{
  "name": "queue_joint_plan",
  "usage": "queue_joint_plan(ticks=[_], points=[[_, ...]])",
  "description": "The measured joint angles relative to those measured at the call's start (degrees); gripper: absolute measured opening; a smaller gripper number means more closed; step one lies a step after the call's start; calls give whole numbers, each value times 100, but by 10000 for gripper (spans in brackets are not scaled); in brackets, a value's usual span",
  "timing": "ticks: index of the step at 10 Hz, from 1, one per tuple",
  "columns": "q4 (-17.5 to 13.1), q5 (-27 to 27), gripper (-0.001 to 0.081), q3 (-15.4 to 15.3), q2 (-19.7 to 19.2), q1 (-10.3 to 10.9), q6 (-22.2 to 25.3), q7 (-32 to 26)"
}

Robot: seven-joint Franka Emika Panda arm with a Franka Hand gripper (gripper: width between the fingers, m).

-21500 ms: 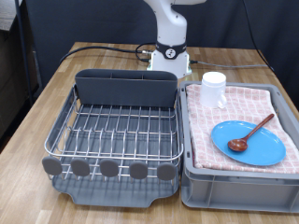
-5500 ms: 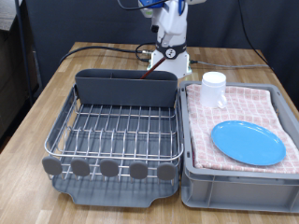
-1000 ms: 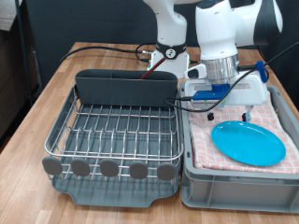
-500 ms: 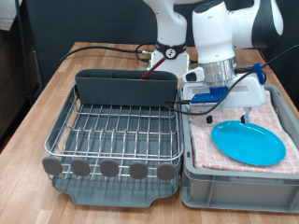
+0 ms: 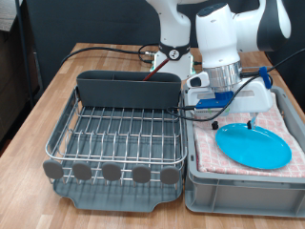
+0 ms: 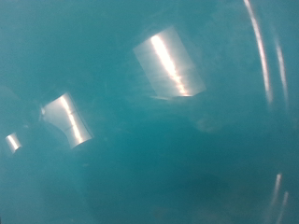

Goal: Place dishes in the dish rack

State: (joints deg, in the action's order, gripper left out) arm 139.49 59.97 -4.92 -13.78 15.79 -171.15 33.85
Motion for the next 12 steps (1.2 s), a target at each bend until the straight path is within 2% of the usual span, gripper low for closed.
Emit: queue_joint_plan(ticks=[4, 5, 6, 7, 8, 9, 11, 12], points=[[-142, 377, 802, -68, -98, -18, -22, -359], [-154, 423, 690, -79, -112, -18, -41, -397], [-158, 435, 540, -89, -123, -18, -65, -401], [-158, 441, 540, -99, -128, -18, -79, -401], [-158, 462, 364, -108, -130, -18, -86, -401], [-158, 503, 364, -120, -132, -18, -93, -403], [-158, 532, 62, -134, -134, -18, -112, -405], [-170, 533, 62, -134, -134, -18, -127, -404]])
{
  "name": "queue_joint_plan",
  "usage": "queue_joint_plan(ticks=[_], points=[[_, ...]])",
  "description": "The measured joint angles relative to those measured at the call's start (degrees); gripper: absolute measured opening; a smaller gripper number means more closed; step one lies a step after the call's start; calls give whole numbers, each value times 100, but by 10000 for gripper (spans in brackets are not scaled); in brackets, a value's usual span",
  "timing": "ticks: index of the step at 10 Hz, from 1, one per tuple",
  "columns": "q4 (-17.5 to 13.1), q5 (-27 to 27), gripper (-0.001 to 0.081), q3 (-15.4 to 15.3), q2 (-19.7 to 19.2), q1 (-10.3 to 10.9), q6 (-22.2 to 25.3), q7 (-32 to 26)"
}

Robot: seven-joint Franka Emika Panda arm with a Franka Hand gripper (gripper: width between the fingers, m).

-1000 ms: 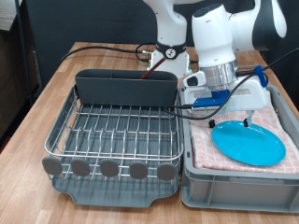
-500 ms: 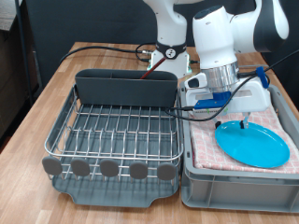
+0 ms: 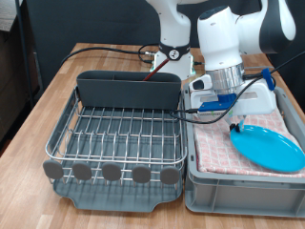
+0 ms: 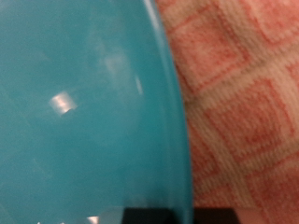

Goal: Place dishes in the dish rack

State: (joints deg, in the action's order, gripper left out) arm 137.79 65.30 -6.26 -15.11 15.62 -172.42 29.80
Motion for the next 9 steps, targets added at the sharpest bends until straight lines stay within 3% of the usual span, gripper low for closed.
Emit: queue_joint_plan(ticks=[1, 2, 3, 5, 6, 9], points=[[-9, -36, 38, 16, 1, 7, -16, 39], [8, -400, 38, 150, 19, 91, -21, 353], [78, -1239, 35, 503, 88, 335, -14, 1107], [295, -3193, 28, 1443, 453, 1022, 180, 2878], [374, -3902, 28, 1738, 692, 1197, 383, 3487], [415, -6051, 17, 2141, 1377, 1251, 1348, 5236]])
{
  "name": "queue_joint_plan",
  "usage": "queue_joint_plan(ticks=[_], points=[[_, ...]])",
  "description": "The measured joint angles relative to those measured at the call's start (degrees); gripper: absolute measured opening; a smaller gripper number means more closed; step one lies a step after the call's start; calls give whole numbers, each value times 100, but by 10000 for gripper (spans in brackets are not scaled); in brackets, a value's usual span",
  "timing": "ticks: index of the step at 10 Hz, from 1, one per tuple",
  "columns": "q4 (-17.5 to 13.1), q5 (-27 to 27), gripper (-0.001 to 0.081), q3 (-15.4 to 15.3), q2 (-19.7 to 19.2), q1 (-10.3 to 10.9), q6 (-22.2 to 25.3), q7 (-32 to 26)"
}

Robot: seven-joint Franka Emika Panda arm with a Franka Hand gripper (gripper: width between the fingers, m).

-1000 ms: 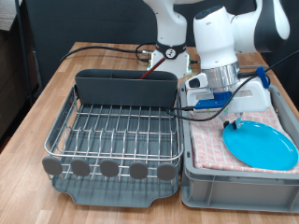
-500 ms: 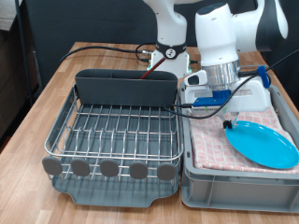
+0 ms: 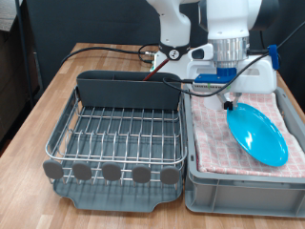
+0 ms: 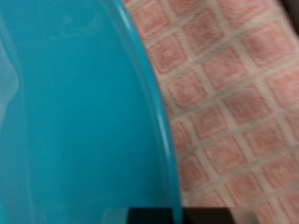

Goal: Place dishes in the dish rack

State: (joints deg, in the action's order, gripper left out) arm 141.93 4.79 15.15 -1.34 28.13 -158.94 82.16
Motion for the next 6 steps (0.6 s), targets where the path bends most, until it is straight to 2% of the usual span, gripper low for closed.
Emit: queue_joint_plan(ticks=[1, 3, 6], points=[[-27, -549, 17, 22, 234, -9, 427, 476], [-161, -1246, 17, 10, 660, -14, 1367, 1108], [-559, -1934, 17, -56, 1111, -19, 3053, 1526]])
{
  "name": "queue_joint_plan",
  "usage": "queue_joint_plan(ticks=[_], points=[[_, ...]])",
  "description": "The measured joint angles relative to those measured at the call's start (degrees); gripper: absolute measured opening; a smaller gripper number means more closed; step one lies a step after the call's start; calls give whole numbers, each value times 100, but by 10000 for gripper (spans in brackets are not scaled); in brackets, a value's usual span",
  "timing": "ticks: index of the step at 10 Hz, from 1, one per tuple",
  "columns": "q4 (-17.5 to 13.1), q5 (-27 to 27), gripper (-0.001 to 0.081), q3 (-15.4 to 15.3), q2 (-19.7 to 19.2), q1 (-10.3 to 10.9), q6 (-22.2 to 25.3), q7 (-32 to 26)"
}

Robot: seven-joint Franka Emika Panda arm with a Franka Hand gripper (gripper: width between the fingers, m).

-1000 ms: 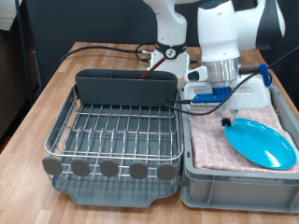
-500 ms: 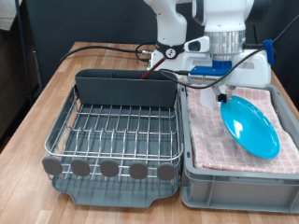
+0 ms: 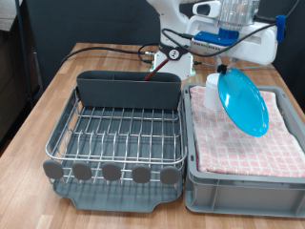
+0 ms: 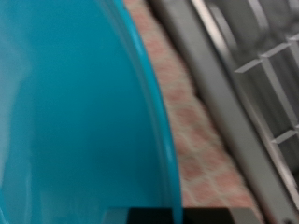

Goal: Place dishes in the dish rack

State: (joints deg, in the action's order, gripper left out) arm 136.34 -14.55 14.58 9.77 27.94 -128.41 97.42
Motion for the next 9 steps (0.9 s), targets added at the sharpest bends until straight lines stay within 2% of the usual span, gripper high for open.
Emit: queue_joint_plan(ticks=[1, 2, 5, 7, 9], points=[[-179, -175, 17, -6, 98, -6, 641, 2], [-252, -193, 17, 33, 182, -10, 760, -32], [-224, -191, 17, 81, 215, -9, 733, -61], [-223, -197, 17, 247, 223, -33, 888, -434], [-218, -387, 17, 500, 252, -182, 992, -973]])
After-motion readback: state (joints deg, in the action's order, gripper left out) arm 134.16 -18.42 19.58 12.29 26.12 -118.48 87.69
